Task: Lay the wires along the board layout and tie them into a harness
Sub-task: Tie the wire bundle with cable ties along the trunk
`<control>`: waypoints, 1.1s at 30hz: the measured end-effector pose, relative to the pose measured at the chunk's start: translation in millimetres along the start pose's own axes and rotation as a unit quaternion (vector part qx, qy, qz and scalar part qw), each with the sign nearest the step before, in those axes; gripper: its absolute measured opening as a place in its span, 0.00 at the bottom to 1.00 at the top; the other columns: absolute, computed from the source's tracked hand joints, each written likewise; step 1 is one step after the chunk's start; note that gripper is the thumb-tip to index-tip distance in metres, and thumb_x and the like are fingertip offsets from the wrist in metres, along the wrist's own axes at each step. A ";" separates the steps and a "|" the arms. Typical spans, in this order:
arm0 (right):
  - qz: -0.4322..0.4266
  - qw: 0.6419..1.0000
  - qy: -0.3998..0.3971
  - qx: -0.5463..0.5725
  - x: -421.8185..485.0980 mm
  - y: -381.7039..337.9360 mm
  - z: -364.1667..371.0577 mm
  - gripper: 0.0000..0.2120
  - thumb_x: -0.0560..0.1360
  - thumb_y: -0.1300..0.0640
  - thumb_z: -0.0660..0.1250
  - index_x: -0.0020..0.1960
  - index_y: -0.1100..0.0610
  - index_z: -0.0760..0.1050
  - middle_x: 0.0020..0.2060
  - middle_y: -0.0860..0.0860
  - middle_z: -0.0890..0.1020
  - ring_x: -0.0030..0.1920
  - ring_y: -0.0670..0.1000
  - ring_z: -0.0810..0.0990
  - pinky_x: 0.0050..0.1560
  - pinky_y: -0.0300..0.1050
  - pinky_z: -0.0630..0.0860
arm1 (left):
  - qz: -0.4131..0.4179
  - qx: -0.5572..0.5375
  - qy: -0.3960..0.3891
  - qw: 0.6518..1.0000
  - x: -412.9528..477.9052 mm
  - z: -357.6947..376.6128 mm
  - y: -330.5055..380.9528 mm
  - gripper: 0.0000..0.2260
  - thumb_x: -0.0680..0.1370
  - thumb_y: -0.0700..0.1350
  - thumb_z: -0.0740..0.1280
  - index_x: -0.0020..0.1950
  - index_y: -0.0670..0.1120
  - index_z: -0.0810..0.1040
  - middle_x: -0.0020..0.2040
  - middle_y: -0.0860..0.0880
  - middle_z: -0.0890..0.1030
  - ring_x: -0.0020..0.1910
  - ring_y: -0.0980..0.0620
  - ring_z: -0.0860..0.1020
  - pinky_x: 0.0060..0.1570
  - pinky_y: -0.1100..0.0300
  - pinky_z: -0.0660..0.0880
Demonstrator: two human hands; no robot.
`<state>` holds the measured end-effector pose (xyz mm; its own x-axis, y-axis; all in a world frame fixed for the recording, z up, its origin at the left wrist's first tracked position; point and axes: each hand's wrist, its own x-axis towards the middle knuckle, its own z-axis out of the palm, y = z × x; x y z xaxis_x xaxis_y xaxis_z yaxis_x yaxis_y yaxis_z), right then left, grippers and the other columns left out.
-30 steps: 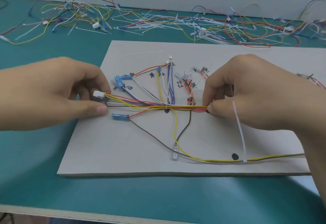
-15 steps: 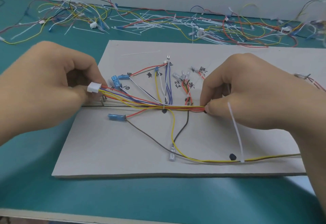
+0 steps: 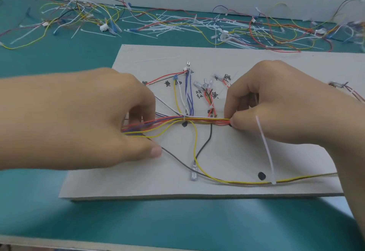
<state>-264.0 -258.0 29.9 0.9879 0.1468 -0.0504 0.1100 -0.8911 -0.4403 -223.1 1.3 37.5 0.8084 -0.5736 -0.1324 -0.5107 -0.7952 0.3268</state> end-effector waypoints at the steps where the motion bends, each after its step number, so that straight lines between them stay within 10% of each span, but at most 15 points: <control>1: 0.002 1.000 -0.001 0.001 0.2 0.1 0.1 0.10 0.66 0.61 0.71 0.38 0.46 0.84 0.26 0.45 0.80 0.29 0.44 0.77 0.23 0.32 0.69 | -0.002 0.051 -0.019 0.999 2.0 2.2 1.5 0.18 0.62 0.65 0.73 0.44 0.58 0.73 0.35 0.55 0.76 0.36 0.61 0.73 0.36 0.71 0.66; 4: 0.006 1.000 -0.002 0.002 -0.5 0.1 0.0 0.09 0.66 0.61 0.71 0.37 0.47 0.84 0.27 0.46 0.80 0.29 0.44 0.77 0.24 0.32 0.69 | -0.015 0.115 -0.016 0.993 7.6 5.0 -1.4 0.10 0.74 0.61 0.68 0.43 0.58 0.72 0.38 0.54 0.76 0.37 0.58 0.75 0.36 0.58 0.70; 14: 0.012 0.997 0.060 0.038 -0.8 -15.2 7.6 0.11 0.66 0.42 0.68 0.47 0.41 0.80 0.42 0.38 0.77 0.43 0.34 0.73 0.40 0.27 0.66 | 0.001 0.019 0.124 0.992 22.4 -17.2 25.5 0.10 0.75 0.45 0.61 0.38 0.55 0.79 0.34 0.61 0.78 0.32 0.57 0.71 0.32 0.58 0.62; 18: 0.005 0.999 0.019 -0.036 2.1 -24.0 24.1 0.13 0.69 0.38 0.73 0.46 0.46 0.79 0.45 0.43 0.75 0.46 0.48 0.75 0.51 0.50 0.74 | 0.026 -0.056 0.163 0.985 26.7 -6.1 38.9 0.16 0.80 0.34 0.66 0.33 0.44 0.73 0.24 0.50 0.66 0.25 0.66 0.72 0.29 0.75 0.65; 28: -0.037 0.993 0.097 -0.054 1.6 -30.8 30.3 0.07 0.77 0.50 0.70 0.45 0.53 0.78 0.43 0.48 0.78 0.44 0.56 0.76 0.45 0.50 0.73 | 0.061 -0.114 0.230 0.965 15.9 16.5 22.0 0.12 0.77 0.45 0.59 0.40 0.42 0.78 0.28 0.55 0.69 0.30 0.65 0.70 0.32 0.79 0.64; 33: -0.014 0.982 0.182 0.041 4.0 -18.4 15.7 0.09 0.78 0.50 0.71 0.43 0.52 0.75 0.29 0.42 0.77 0.29 0.46 0.68 0.31 0.44 0.65 | 0.050 -0.141 0.234 0.961 10.8 25.1 5.5 0.09 0.79 0.47 0.60 0.43 0.54 0.78 0.35 0.57 0.76 0.34 0.62 0.74 0.31 0.70 0.66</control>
<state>-263.8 -234.3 23.7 0.9600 -0.0049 0.2800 0.1438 -0.8495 -0.5077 -224.5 -14.1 14.4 0.8360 -0.4404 0.3273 -0.5467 -0.6174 0.5656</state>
